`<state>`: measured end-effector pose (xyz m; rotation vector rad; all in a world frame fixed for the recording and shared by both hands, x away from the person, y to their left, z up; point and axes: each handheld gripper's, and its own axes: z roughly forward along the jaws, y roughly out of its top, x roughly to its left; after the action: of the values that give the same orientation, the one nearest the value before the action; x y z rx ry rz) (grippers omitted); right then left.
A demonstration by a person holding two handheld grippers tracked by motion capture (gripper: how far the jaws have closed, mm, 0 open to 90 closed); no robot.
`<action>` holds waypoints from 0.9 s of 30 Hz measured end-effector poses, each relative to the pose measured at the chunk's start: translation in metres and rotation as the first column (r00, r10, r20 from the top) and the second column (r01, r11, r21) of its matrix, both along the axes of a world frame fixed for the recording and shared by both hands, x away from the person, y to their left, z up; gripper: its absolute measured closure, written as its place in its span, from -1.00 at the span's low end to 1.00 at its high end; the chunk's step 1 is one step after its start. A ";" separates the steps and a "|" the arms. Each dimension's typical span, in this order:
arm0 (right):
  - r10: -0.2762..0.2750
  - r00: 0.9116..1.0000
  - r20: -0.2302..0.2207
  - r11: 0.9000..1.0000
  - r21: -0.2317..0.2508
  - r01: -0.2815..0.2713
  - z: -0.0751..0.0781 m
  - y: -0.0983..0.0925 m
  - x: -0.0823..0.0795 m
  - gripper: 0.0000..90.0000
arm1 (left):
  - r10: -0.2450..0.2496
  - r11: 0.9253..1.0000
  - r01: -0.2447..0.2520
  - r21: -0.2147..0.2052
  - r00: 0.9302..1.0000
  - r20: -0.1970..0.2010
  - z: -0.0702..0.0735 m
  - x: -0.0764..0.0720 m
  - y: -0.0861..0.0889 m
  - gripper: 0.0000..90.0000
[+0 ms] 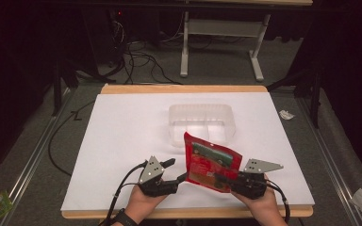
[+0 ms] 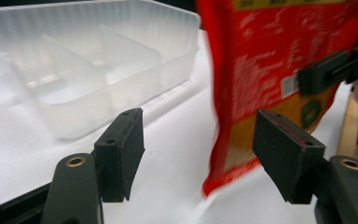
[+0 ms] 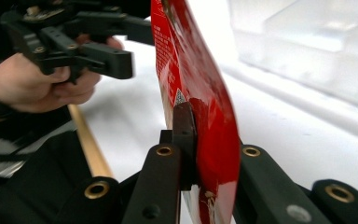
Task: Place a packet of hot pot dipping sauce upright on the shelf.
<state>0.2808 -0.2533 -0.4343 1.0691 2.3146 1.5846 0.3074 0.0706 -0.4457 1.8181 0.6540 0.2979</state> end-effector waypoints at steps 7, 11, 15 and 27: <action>-0.151 0.988 0.020 0.988 0.021 0.150 0.007 -0.021 0.002 0.90 | 0.081 0.996 -0.081 0.031 0.997 -0.001 -0.001 0.010 0.015 -0.24; -0.243 0.969 0.040 0.970 0.025 0.242 0.011 -0.032 0.002 0.90 | 0.093 0.995 -0.093 0.038 0.996 -0.007 -0.002 0.015 0.022 -0.25; -0.308 0.950 0.055 0.951 0.027 0.307 0.017 -0.042 0.004 0.90 | 0.089 0.995 -0.088 0.052 0.996 -0.012 -0.003 0.018 0.027 -0.25; -0.422 0.900 0.107 0.906 0.057 0.418 0.040 -0.050 0.030 0.90 | 0.073 0.997 -0.072 0.032 0.997 -0.019 -0.004 0.019 0.027 -0.25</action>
<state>0.3107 -0.3034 -0.3941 1.3339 1.8260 1.4689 0.3264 0.0974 -0.4499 1.8322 0.7344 0.3405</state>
